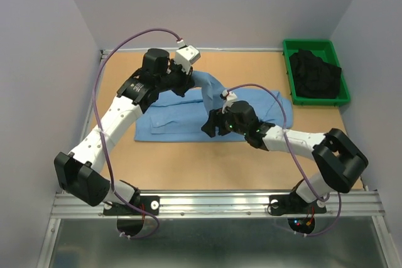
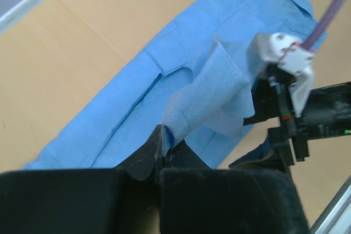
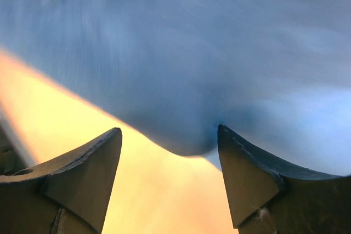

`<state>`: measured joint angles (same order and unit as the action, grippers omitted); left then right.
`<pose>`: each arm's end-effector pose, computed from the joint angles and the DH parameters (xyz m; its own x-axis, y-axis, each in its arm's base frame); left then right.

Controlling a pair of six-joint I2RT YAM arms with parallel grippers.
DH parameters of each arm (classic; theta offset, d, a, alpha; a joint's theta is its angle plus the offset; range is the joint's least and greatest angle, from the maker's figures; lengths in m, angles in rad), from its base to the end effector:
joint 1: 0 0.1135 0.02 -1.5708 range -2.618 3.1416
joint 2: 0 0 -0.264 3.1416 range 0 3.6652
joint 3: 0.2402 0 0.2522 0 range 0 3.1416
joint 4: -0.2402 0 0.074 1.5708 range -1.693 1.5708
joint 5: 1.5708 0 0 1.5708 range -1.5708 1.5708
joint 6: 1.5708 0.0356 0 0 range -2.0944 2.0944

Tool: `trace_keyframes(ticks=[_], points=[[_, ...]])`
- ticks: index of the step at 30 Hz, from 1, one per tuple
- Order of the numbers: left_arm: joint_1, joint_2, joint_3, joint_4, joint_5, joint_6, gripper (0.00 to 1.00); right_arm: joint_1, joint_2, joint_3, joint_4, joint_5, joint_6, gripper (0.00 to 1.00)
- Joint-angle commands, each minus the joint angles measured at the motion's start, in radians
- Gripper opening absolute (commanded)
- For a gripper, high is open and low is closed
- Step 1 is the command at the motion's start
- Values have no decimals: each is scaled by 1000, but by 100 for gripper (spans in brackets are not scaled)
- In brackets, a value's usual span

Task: Fold and stack the long sleeve shirts
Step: Fold the shirt

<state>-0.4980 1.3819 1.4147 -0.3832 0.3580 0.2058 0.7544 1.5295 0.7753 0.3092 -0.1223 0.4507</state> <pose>0.2700 -0.1610 0.4040 -0.1447 0.2965 -0.9440 0.7826 0.6181 0.0742 0.2356 0.2274 0.2062 -0.6134 0.0168 -0.7896 -0.5474 0.7116 0.4404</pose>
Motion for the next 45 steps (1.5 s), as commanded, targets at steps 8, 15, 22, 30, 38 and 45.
trace_keyframes(ticks=[8, 15, 22, 30, 38, 45], points=[[-4, -58, -186, 110, -99, -114, 0, -107, -295, -53, -287, 314, -133, 72], [-4, -70, -218, 141, -62, -111, 0, -412, -266, 5, -389, 276, -60, 68], [-4, -75, -232, 167, -22, -132, 0, -610, -34, 122, -397, 175, 139, 58], [-4, -86, -263, 233, 18, -163, 0, -694, 155, 249, -390, 161, 187, 54], [-4, -113, -322, 285, 33, -157, 0, -707, 230, 272, -380, 148, 198, 50], [-4, -129, -359, 296, 18, -149, 0, -707, 244, 295, -371, 132, 184, 29]])
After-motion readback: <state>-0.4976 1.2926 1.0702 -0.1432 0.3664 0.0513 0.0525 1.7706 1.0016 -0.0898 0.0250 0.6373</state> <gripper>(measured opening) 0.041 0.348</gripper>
